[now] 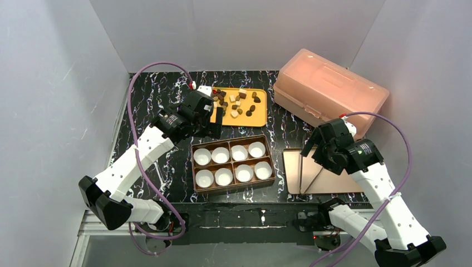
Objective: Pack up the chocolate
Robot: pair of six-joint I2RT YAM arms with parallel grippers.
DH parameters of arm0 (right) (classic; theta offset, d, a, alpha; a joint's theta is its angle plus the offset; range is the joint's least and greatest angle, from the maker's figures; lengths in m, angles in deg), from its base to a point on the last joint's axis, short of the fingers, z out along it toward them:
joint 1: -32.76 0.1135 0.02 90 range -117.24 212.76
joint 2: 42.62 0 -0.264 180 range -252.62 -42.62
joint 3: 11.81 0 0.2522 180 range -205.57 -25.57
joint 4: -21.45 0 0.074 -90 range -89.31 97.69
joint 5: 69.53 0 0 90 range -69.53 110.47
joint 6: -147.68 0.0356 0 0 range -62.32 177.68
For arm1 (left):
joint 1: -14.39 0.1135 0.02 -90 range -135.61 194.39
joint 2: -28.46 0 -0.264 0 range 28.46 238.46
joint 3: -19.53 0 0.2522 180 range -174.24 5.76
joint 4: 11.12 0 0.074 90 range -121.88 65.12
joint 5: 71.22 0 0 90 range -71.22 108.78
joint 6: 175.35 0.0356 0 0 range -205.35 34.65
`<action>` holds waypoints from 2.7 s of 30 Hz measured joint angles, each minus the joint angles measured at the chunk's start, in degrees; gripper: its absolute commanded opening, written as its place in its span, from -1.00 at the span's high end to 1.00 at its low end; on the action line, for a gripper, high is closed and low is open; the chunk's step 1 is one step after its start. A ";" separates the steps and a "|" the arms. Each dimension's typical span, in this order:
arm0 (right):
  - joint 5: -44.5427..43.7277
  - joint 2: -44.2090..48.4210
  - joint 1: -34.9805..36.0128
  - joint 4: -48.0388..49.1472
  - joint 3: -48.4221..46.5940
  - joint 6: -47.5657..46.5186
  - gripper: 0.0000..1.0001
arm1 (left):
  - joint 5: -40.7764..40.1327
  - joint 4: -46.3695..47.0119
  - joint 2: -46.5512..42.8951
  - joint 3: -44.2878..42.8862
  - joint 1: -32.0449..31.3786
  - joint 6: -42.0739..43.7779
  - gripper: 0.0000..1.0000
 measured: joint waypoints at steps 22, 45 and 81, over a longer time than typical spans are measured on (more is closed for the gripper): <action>-0.09 0.09 -1.99 7.15 18.01 2.54 -0.99 | -0.44 -1.77 -0.02 0.02 0.00 0.81 -0.99; 0.63 -12.79 -3.74 26.25 26.73 1.90 -0.69 | -1.33 -2.84 -1.90 0.52 0.04 1.73 -0.99; 7.34 -1.33 2.32 6.43 11.10 0.57 -0.04 | -3.23 -4.57 -1.73 1.49 0.11 1.79 -0.99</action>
